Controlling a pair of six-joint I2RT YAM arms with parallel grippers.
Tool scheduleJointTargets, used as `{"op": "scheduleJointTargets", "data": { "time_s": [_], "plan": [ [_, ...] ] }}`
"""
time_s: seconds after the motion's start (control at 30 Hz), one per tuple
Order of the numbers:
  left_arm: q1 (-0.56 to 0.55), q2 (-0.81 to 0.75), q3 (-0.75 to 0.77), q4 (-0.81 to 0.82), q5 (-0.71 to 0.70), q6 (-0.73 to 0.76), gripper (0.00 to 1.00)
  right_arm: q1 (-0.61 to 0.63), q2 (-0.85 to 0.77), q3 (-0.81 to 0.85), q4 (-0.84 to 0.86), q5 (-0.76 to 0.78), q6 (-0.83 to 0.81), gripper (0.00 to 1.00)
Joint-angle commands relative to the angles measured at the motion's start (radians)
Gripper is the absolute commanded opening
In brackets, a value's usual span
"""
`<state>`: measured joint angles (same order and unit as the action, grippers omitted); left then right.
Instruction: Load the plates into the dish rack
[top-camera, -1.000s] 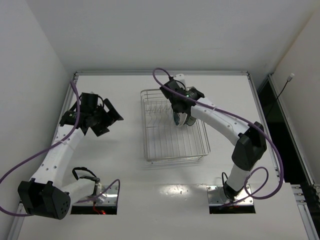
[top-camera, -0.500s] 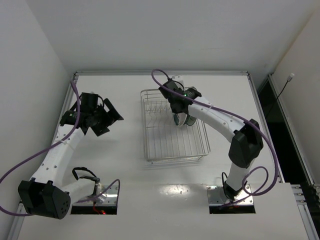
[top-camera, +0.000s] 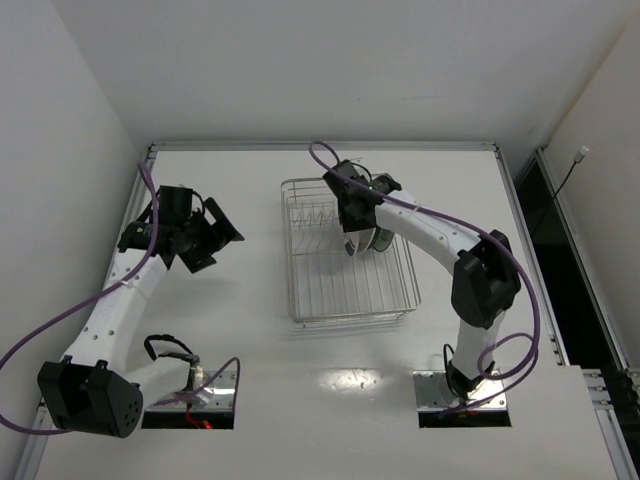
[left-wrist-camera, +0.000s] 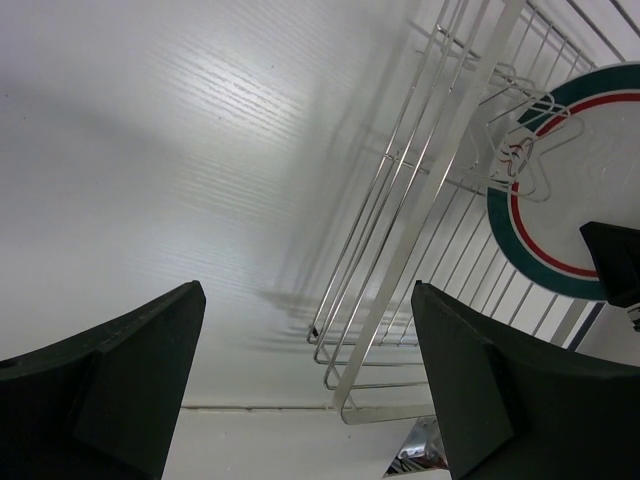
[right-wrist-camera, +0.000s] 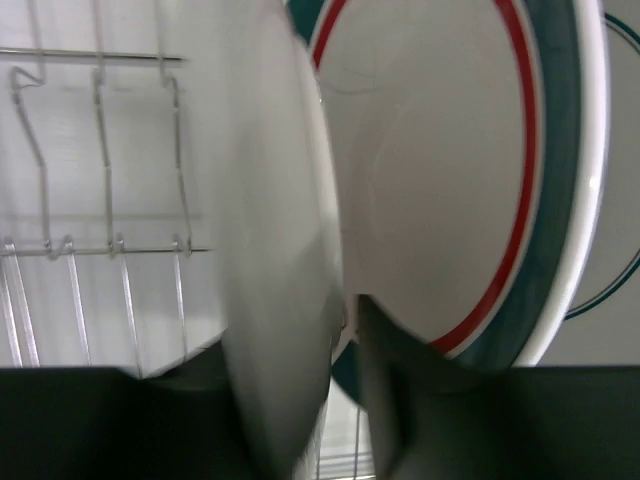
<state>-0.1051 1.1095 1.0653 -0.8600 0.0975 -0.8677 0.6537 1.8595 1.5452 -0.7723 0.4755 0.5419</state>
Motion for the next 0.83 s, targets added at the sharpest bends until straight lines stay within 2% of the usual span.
{"op": "scheduleJointTargets", "data": {
  "time_s": [0.0,0.03,0.07,0.13,0.17,0.27,0.33,0.4,0.5,0.6,0.7,0.8],
  "plan": [
    [0.013,-0.005,-0.002,0.012,0.024,0.018,0.82,-0.011,-0.109,0.026,0.048,-0.038,0.012,0.35],
    [0.013,-0.005,-0.002,0.012,0.024,0.018,0.82,-0.011,-0.138,0.041,0.038,-0.047,-0.002,0.44],
    [0.022,-0.005,-0.002,0.012,0.033,0.028,0.82,-0.011,-0.152,0.065,0.025,-0.048,-0.011,0.58],
    [0.022,0.006,0.021,0.012,0.033,0.038,0.82,-0.011,-0.193,0.091,-0.004,-0.034,-0.023,0.72],
    [0.022,0.030,0.030,0.012,0.033,0.068,0.82,-0.011,-0.206,0.120,-0.016,-0.034,-0.023,0.75],
    [0.031,0.070,0.097,0.001,0.057,0.143,0.82,-0.011,-0.250,0.174,-0.091,-0.025,-0.066,0.80],
    [0.031,0.085,0.149,-0.014,0.024,0.185,0.82,-0.011,-0.284,0.174,-0.140,-0.044,-0.091,0.83],
    [0.041,0.085,0.235,-0.026,-0.043,0.248,0.82,-0.011,-0.362,0.109,-0.162,-0.112,-0.141,0.84],
    [0.041,0.085,0.258,-0.027,-0.145,0.306,0.82,-0.011,-0.517,-0.041,-0.162,-0.221,-0.142,0.84],
    [0.041,-0.006,0.190,0.034,-0.195,0.318,0.82,-0.011,-0.676,-0.242,-0.101,-0.271,-0.111,0.85],
    [0.041,-0.163,0.064,0.117,-0.240,0.306,0.82,-0.011,-0.885,-0.353,-0.088,-0.262,-0.072,0.87],
    [0.041,-0.299,-0.017,0.171,-0.274,0.283,0.83,-0.011,-0.942,-0.388,-0.126,-0.227,-0.060,0.88]
  ]
}}
